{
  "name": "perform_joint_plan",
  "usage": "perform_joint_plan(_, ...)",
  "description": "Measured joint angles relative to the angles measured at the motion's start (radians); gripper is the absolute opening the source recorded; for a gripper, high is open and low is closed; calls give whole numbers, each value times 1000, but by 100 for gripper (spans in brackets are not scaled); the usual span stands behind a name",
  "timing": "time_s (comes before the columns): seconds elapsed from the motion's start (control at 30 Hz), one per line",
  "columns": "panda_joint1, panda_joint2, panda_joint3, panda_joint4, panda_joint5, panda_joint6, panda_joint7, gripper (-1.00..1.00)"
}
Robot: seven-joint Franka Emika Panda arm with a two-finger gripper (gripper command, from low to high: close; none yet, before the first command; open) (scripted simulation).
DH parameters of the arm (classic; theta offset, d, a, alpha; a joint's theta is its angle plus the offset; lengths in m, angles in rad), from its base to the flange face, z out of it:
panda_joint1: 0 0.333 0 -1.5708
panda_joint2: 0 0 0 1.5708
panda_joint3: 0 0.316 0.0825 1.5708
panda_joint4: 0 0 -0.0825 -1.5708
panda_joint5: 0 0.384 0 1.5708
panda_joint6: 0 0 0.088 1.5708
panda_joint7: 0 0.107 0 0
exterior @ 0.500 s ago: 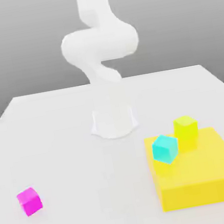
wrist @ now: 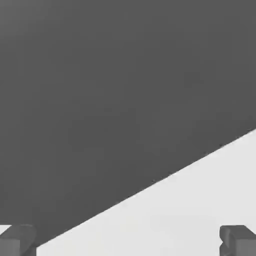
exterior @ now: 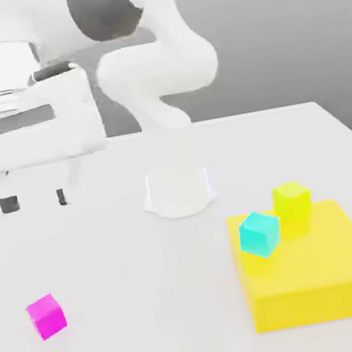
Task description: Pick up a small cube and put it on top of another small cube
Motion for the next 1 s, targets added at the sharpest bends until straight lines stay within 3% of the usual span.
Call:
perform_joint_plan(0.33, -133, 338, -90, -109, 16, 187, 80, 0)
perform_joint_plan(0.53, -253, 514, 53, -74, 163, 315, -28, 0)
perform_joint_plan(0.57, -273, 536, 77, -69, 177, 332, -39, -100)
perform_joint_plan(0.8, -277, 537, 81, -68, 176, 334, -38, -100)
perform_joint_plan(1.0, -191, 380, -39, -108, 18, 220, 82, -100)
